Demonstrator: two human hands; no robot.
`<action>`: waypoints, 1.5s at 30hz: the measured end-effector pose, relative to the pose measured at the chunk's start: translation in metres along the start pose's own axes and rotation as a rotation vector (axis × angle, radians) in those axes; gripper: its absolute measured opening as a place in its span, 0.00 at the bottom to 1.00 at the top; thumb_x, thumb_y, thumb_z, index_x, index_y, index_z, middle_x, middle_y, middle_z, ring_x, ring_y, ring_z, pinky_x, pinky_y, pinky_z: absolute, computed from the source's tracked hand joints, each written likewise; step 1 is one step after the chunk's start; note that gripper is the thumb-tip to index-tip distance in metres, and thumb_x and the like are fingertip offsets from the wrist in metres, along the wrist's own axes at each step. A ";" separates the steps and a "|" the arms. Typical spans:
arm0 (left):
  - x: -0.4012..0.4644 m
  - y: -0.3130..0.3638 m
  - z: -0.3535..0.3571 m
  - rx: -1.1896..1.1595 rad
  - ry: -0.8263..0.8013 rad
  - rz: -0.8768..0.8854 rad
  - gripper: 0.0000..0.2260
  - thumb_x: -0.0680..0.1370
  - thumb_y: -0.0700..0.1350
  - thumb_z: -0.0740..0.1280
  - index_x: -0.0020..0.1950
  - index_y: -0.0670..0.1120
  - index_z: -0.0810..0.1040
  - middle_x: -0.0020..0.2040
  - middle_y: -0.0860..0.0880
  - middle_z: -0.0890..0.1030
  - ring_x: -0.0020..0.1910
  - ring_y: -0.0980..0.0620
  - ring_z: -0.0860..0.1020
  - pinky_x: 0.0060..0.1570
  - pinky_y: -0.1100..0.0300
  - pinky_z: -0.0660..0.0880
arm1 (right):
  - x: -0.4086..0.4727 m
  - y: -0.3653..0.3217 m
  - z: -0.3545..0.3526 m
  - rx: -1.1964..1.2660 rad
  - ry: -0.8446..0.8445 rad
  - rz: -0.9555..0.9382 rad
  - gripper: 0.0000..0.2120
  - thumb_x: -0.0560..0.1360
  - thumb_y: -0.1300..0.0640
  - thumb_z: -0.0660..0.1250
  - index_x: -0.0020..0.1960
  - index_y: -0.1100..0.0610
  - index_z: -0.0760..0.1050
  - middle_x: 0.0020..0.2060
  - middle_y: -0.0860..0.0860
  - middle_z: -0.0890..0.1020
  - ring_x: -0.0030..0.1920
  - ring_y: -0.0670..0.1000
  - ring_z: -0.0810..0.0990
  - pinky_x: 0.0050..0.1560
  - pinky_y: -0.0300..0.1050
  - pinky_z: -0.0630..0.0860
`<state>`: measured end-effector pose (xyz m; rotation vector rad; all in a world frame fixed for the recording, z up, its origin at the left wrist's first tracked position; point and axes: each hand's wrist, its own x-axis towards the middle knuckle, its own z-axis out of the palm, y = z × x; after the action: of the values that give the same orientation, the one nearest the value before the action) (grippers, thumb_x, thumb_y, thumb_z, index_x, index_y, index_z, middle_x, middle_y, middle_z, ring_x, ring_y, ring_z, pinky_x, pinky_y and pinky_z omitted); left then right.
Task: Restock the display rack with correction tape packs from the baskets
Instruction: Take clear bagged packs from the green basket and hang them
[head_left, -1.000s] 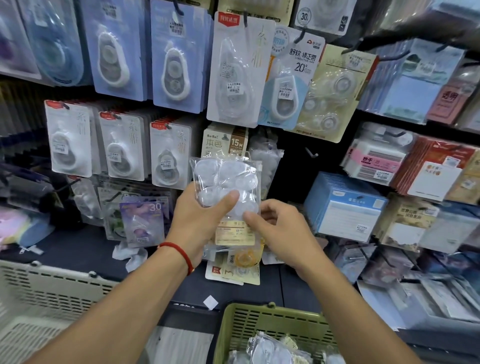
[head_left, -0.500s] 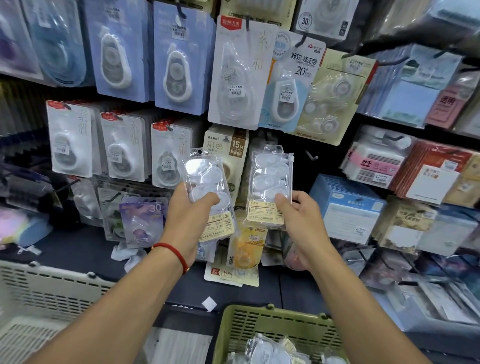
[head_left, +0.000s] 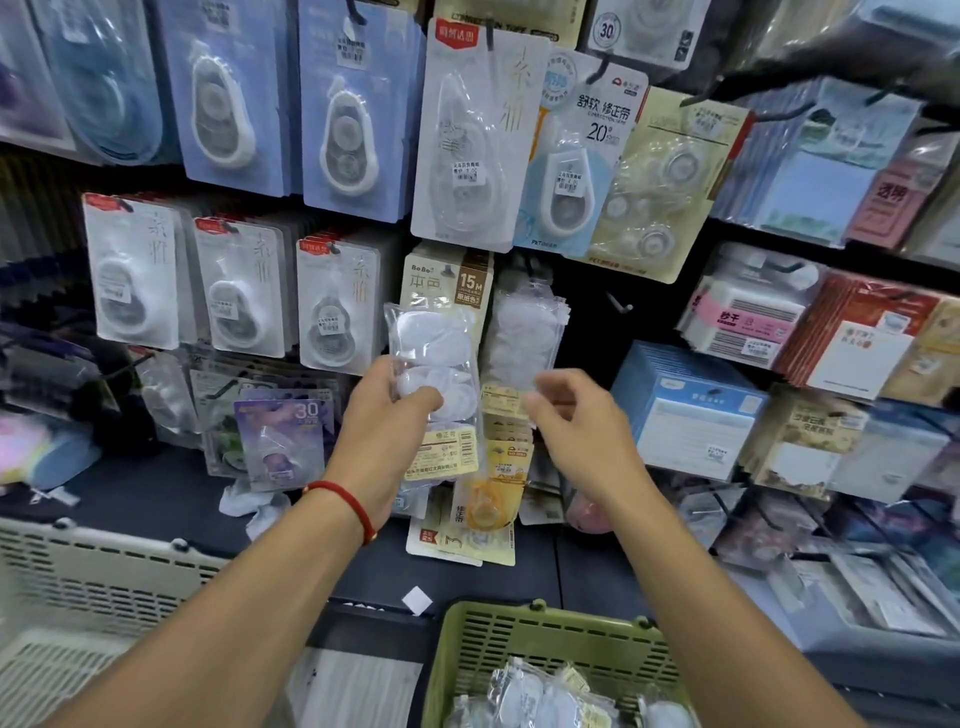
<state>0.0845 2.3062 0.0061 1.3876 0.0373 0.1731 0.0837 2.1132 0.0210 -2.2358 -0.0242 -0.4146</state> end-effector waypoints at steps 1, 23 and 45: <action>0.001 -0.003 0.001 0.013 -0.016 0.017 0.12 0.76 0.39 0.72 0.54 0.53 0.78 0.51 0.48 0.85 0.50 0.46 0.85 0.48 0.48 0.83 | -0.003 -0.001 0.003 0.065 -0.078 -0.001 0.14 0.81 0.46 0.68 0.65 0.50 0.80 0.57 0.42 0.84 0.56 0.41 0.81 0.64 0.51 0.79; -0.007 -0.006 0.019 -0.008 -0.303 0.075 0.30 0.77 0.29 0.73 0.72 0.54 0.74 0.64 0.55 0.79 0.57 0.54 0.84 0.53 0.54 0.85 | 0.009 0.007 0.004 0.407 0.070 0.080 0.20 0.83 0.46 0.66 0.48 0.65 0.78 0.43 0.63 0.85 0.39 0.56 0.85 0.40 0.54 0.79; 0.072 -0.046 0.001 1.227 -0.003 0.740 0.42 0.72 0.38 0.72 0.84 0.53 0.61 0.87 0.44 0.46 0.85 0.40 0.47 0.81 0.42 0.58 | 0.109 0.057 0.058 -1.001 0.065 -0.394 0.39 0.76 0.54 0.68 0.84 0.52 0.56 0.85 0.54 0.47 0.85 0.58 0.46 0.80 0.63 0.58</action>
<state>0.1605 2.3078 -0.0330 2.5783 -0.4494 0.8677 0.2118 2.1064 -0.0231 -3.2104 -0.2805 -0.8463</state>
